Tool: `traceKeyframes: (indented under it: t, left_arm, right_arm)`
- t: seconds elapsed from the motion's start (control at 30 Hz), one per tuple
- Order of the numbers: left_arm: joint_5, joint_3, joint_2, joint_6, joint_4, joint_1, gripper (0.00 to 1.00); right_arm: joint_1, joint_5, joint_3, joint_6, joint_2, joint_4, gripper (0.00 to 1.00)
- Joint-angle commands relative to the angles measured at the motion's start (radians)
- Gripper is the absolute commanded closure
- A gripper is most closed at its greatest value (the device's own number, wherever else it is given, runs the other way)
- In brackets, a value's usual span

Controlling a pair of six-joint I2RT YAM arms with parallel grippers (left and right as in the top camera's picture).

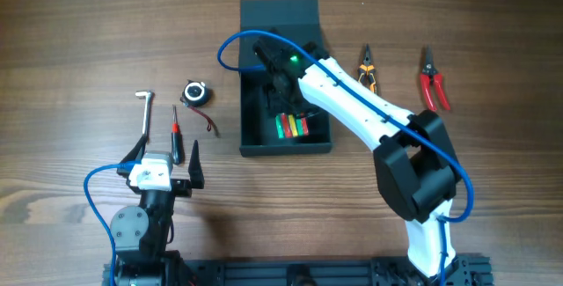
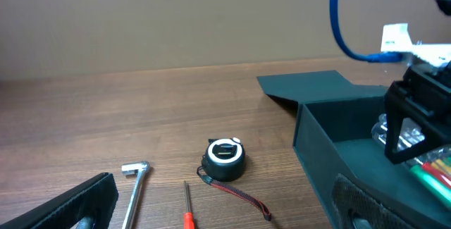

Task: Pack container
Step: 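Carry the screwdriver pack with right gripper into the green box and release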

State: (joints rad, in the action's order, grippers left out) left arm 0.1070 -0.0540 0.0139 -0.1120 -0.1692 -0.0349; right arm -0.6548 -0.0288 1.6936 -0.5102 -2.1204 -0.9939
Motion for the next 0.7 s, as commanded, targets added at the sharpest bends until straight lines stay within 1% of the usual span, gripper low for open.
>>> traceKeyframes:
  t: [0.0,0.13,0.37,0.4,0.43,0.47,0.5,0.53,0.63,0.67]
  left_arm:
    - [0.019,0.004,-0.006,-0.015,0.000,-0.005,0.00]
    - [0.019,0.004,-0.006,-0.015,0.000,-0.005,0.00]
    - [0.019,0.004,-0.006,-0.015,0.000,-0.006,0.00]
    - [0.019,0.004,-0.006,-0.015,0.000,-0.005,0.00]
    - [0.019,0.004,-0.006,-0.015,0.000,-0.006,0.00]
    - [0.019,0.004,-0.006,-0.015,0.000,-0.006,0.00]
    - [0.019,0.004,-0.006,-0.015,0.000,-0.005,0.00]
    - [0.019,0.004,-0.006,-0.015,0.000,-0.006,0.00]
    - [0.019,0.004,-0.006,-0.015,0.000,-0.006,0.00]
    - [0.019,0.004,-0.006,-0.015,0.000,-0.005,0.00]
  right_arm:
    - [0.002,-0.064,-0.004,-0.042,-0.018,0.002,0.66]
    - [0.009,-0.133,-0.004,-0.069,-0.018,-0.020,0.65]
    - [0.057,-0.133,-0.004,-0.068,-0.018,-0.039,0.64]
    - [0.058,-0.133,-0.004,-0.068,-0.018,-0.037,0.61]
    - [0.059,-0.132,-0.004,-0.068,-0.018,-0.035,0.54]
    - [0.059,-0.132,-0.004,-0.068,-0.018,-0.034,0.37]
    - [0.059,-0.132,-0.004,-0.065,-0.018,-0.031,0.35]
    - [0.059,-0.132,-0.004,-0.065,-0.018,-0.026,0.29]
    - [0.059,-0.132,-0.004,-0.066,-0.018,-0.018,0.28]
    - [0.059,-0.132,-0.004,-0.066,-0.018,-0.017,0.26]
